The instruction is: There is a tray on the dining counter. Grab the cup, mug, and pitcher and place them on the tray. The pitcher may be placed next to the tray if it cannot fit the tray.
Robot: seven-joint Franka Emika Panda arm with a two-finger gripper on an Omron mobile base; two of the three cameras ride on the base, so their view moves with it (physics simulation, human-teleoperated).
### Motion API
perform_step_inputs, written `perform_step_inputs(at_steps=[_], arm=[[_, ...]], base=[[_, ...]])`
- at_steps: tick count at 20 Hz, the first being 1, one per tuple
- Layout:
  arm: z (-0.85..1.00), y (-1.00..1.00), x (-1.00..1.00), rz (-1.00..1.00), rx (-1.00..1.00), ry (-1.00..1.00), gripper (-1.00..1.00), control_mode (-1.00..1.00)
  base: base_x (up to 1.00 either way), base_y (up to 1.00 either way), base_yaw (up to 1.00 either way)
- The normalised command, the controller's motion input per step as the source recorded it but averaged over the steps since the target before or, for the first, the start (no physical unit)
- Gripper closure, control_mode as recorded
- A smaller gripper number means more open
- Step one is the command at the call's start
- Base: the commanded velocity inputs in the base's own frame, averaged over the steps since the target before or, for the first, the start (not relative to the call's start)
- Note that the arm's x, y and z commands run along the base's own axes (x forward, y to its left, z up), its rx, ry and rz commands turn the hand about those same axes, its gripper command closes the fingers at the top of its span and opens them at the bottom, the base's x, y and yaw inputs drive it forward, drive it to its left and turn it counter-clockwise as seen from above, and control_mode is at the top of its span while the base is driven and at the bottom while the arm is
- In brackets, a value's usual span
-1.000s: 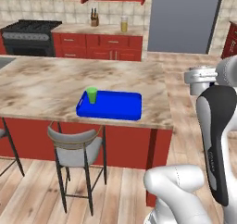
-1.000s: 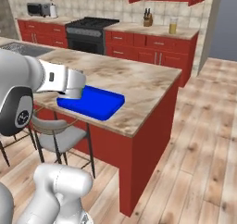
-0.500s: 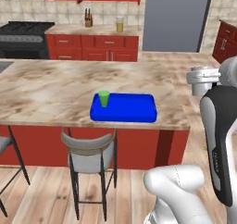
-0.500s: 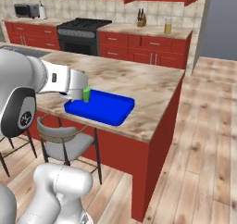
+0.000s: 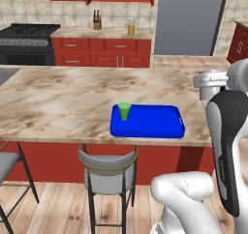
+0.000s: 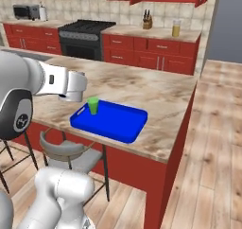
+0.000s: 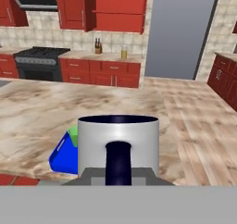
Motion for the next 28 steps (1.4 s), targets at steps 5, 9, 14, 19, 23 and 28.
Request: perform_step_inputs(at_steps=[5, 9, 14, 19, 23, 28], arm=[[0.00, 0.00, 0.00, 0.00, 0.00, 0.00, 1.00, 1.00], [0.00, 0.00, 0.00, 0.00, 0.00, 0.00, 1.00, 1.00], [0.00, 0.00, 0.00, 0.00, 0.00, 0.00, 1.00, 1.00], [0.00, 0.00, 0.00, 0.00, 0.00, 0.00, 1.00, 1.00], [0.00, 0.00, 0.00, 0.00, 0.00, 0.00, 1.00, -1.00], [0.00, 0.06, 0.00, 0.02, 0.00, 0.00, 1.00, -1.00]], base=[[0.77, 0.00, 0.00], [0.74, 0.00, 0.00], [0.64, 0.00, 0.00], [0.40, 0.05, 0.00], [0.00, 0.01, 0.00], [0.00, 0.00, 0.00]])
